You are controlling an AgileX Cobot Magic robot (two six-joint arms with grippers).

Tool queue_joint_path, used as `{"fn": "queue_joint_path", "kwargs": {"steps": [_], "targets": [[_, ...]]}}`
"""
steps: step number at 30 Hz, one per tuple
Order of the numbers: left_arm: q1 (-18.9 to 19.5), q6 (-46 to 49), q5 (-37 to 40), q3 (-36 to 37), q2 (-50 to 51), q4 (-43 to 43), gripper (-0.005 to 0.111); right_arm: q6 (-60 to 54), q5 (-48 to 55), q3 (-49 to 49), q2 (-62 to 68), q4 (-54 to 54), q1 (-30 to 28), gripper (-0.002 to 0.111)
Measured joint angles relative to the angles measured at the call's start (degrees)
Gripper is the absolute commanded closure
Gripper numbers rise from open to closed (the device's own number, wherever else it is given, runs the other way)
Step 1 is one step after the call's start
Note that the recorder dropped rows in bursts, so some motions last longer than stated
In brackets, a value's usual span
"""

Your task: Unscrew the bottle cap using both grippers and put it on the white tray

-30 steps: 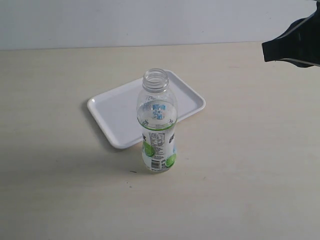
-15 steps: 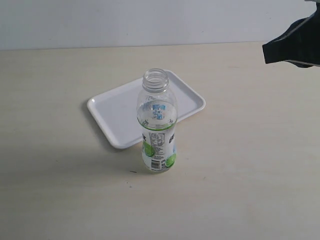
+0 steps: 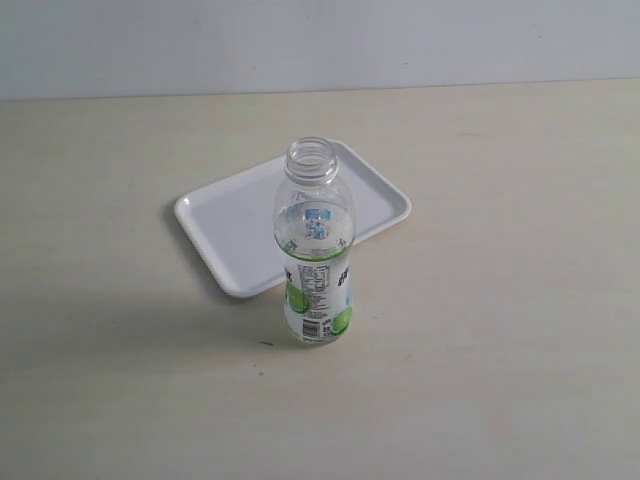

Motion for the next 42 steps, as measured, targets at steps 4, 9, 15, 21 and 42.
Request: {"fn": "queue_joint_path", "kwargs": {"steps": [4, 9, 15, 21, 42], "targets": [[0.0, -0.1, 0.0, 0.0, 0.0, 0.0, 0.107, 0.6, -3.6, 4.3, -10.3, 0.0, -0.7, 0.108], [0.0, -0.1, 0.0, 0.0, 0.0, 0.0, 0.107, 0.8, -4.5, 7.3, -13.2, -1.2, -1.1, 0.108], [0.0, -0.1, 0.0, 0.0, 0.0, 0.0, 0.107, 0.9, -9.7, 16.0, -20.2, -2.0, -7.4, 0.108], [0.0, -0.1, 0.0, 0.0, 0.0, 0.0, 0.107, 0.9, -17.1, 24.6, -26.0, -2.0, -9.0, 0.108], [0.0, -0.1, 0.0, 0.0, 0.0, 0.0, 0.107, 17.3, -19.9, 36.6, -30.8, -20.7, -9.0, 0.108]]}}
